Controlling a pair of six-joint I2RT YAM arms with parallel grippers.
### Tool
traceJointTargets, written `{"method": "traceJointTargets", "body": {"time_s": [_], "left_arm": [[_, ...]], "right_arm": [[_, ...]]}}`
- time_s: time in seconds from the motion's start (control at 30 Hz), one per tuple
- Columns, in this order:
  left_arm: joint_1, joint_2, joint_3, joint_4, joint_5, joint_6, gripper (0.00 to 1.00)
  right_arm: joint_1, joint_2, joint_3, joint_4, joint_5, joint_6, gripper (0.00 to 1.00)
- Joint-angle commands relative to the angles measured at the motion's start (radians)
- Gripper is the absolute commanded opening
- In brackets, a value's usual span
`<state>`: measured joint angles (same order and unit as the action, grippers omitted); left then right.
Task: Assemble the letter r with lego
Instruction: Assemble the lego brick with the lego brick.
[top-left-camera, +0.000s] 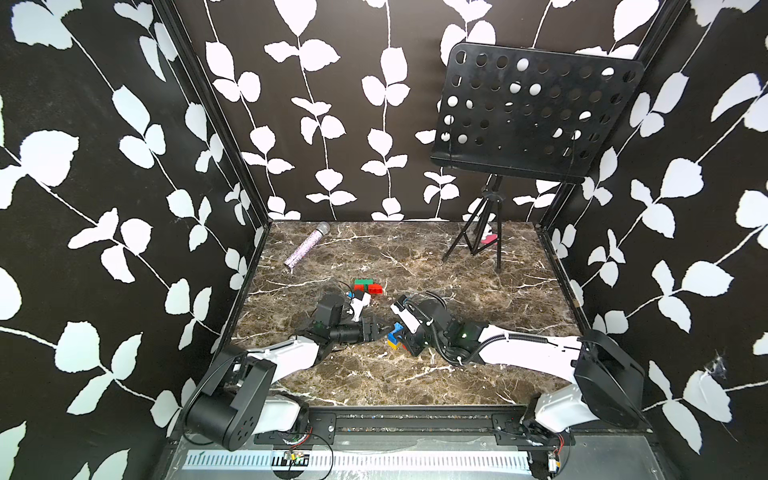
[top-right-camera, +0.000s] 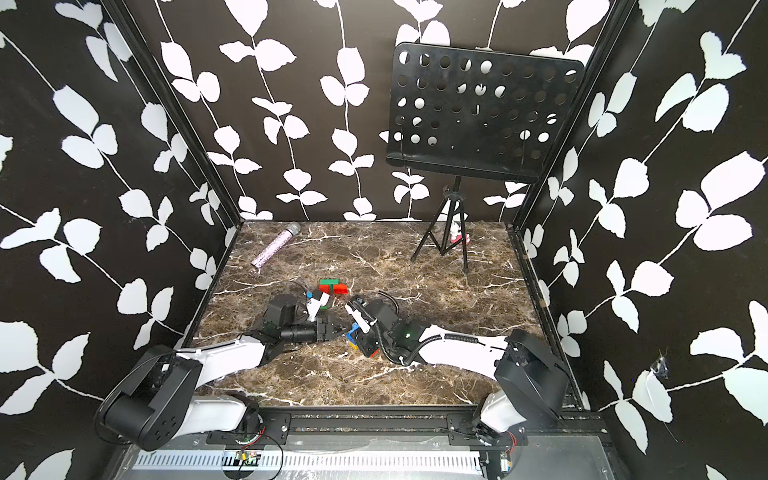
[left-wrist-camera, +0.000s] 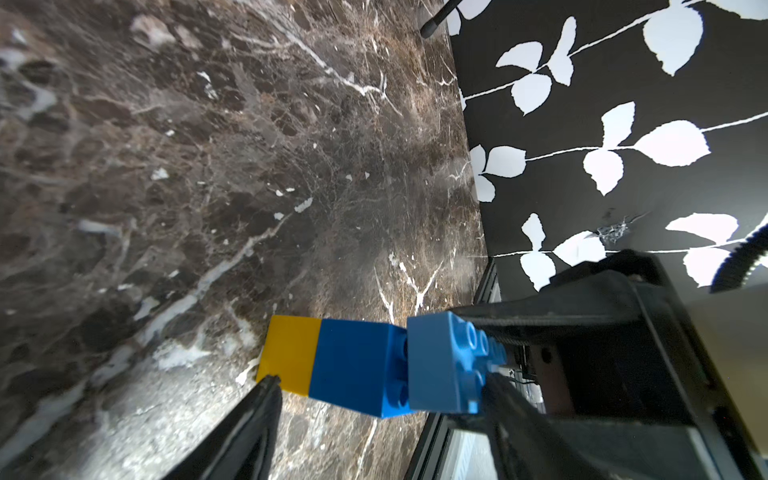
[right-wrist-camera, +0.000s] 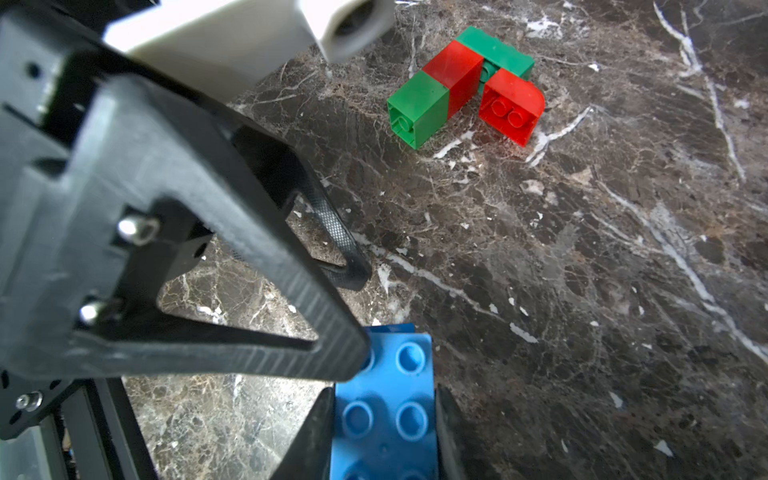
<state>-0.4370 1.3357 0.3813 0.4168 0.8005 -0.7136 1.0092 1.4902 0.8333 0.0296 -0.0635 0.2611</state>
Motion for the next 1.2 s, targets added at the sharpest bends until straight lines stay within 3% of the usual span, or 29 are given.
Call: {"method": "traceJointTargets", "body": {"time_s": [0.0, 0.37, 0.67, 1.17], "left_arm": [[-0.009, 0.011, 0.02, 0.026, -0.002, 0.008, 0.77], [-0.018, 0.01, 0.015, 0.011, -0.007, 0.017, 0.76], [-0.022, 0.016, 0.013, -0.006, -0.015, 0.028, 0.68], [-0.022, 0.039, 0.007, -0.004, -0.02, 0.038, 0.67]], "right_arm": [[0.014, 0.016, 0.023, 0.036, -0.011, 0.001, 0.21], [0.023, 0.013, 0.03, -0.003, 0.01, -0.026, 0.2], [0.032, 0.013, 0.019, -0.04, 0.032, -0.036, 0.2], [0.045, 0.012, -0.025, -0.066, 0.096, 0.034, 0.18]]}}
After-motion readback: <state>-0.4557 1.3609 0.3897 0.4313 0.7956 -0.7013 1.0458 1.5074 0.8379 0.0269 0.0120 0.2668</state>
